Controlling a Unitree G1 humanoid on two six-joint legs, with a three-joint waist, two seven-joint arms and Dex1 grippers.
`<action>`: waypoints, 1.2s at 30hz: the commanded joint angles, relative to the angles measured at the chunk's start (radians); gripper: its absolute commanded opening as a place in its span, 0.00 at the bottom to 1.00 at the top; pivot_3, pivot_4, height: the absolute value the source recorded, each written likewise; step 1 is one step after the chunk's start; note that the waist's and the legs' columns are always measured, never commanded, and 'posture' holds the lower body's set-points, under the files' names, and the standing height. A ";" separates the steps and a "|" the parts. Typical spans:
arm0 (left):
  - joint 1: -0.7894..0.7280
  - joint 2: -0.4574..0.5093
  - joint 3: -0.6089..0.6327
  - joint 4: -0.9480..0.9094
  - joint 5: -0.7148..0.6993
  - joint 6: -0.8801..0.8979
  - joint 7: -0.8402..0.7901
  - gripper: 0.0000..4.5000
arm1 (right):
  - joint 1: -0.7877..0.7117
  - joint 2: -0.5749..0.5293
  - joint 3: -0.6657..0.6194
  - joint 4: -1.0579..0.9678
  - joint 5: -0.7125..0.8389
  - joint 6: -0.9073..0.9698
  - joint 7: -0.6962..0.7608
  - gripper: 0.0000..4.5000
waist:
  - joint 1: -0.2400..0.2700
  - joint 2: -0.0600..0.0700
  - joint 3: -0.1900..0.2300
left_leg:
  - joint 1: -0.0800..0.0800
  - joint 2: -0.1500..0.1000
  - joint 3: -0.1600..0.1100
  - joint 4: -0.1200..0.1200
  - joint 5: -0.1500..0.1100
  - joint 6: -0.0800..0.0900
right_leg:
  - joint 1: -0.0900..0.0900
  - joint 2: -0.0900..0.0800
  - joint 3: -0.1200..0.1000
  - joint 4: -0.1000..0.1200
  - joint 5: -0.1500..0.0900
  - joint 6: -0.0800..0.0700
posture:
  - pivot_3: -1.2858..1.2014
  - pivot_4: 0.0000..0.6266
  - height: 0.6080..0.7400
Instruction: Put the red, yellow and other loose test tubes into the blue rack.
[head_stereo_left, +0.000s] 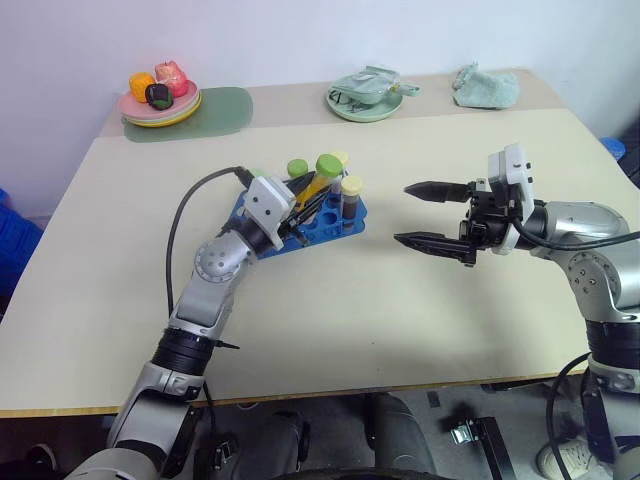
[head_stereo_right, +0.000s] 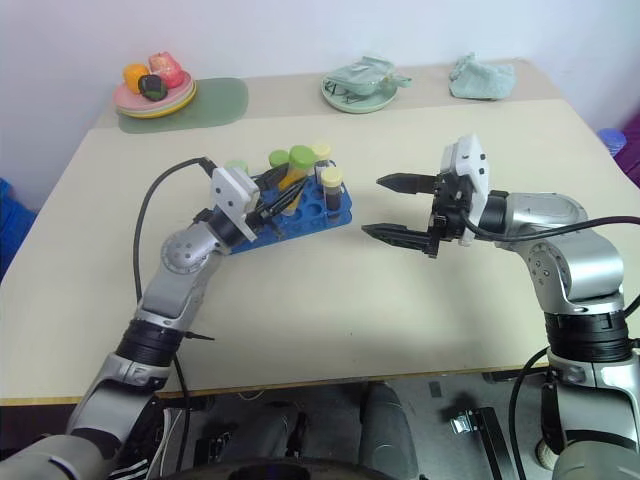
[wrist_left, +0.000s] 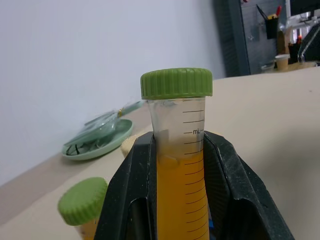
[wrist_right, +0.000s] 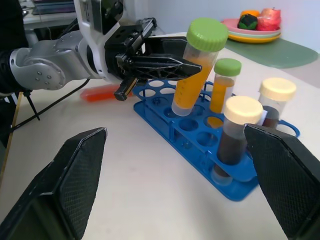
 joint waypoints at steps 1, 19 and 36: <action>-0.024 -0.019 0.028 0.021 0.027 -0.040 0.016 0.16 | -0.004 -0.016 -0.035 -0.037 0.017 -0.004 -0.005 1.00 | 0.000 0.000 0.000 | 0.000 0.000 0.000 0.000 0.000 0.000 | 0.000 0.000 0.000 0.000 0.000 0.000 | 0.52 0.24 1.00; -0.045 -0.122 0.074 0.138 0.005 -0.042 0.019 0.16 | -0.009 -0.033 -0.039 -0.028 0.005 -0.015 -0.009 1.00 | 0.002 0.000 0.000 | 0.000 0.000 0.000 0.000 0.000 0.000 | 0.000 0.000 0.000 0.000 0.000 0.000 | 0.52 0.24 1.00; 0.023 -0.128 0.100 0.050 -0.030 0.034 -0.008 0.16 | -0.026 -0.035 -0.029 -0.003 -0.002 -0.035 -0.003 1.00 | 0.001 0.000 0.000 | 0.000 0.000 0.000 0.000 0.000 0.000 | 0.000 0.000 0.000 0.000 0.000 0.000 | 0.52 0.24 1.00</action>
